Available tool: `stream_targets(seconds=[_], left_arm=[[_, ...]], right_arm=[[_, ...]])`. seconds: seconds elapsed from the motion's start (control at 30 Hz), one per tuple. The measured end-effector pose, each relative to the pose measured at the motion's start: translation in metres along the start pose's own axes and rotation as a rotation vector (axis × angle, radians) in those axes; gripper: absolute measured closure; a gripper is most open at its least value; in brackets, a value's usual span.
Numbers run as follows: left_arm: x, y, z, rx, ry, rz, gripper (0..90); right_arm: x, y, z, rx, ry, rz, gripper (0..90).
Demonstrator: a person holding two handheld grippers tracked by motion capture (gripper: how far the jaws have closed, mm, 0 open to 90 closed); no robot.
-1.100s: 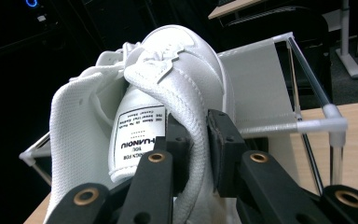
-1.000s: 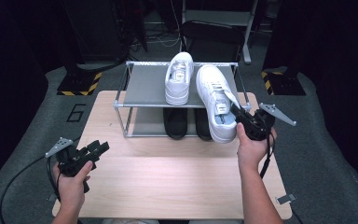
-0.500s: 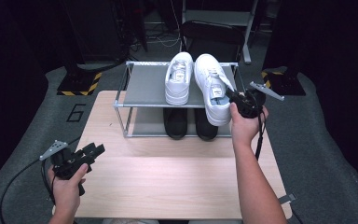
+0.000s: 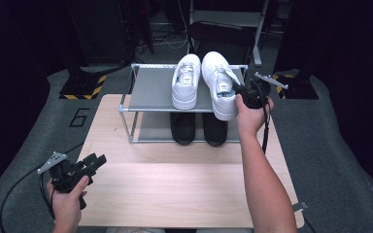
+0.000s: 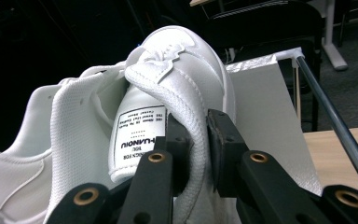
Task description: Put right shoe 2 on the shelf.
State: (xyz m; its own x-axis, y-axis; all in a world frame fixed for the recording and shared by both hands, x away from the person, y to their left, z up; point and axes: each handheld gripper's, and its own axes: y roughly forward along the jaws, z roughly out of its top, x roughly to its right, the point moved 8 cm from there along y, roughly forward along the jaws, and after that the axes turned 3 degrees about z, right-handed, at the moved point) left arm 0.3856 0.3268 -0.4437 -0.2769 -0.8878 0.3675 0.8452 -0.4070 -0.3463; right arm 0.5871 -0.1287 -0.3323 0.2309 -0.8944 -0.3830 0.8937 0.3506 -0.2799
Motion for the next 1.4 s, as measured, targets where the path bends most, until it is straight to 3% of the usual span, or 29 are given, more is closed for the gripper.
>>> stream_targets(seconds=[0.8, 1.4], left_arm=[[-0.005, -0.007, -0.003, 0.002, -0.007, 0.010, 48.9], [-0.016, -0.012, -0.004, 0.003, -0.028, 0.033, 48.9]], right_arm=[[0.004, 0.036, 0.014, -0.035, 0.053, -0.051, 78.8], [0.012, 0.050, 0.015, -0.154, 0.096, -0.070, 75.6]])
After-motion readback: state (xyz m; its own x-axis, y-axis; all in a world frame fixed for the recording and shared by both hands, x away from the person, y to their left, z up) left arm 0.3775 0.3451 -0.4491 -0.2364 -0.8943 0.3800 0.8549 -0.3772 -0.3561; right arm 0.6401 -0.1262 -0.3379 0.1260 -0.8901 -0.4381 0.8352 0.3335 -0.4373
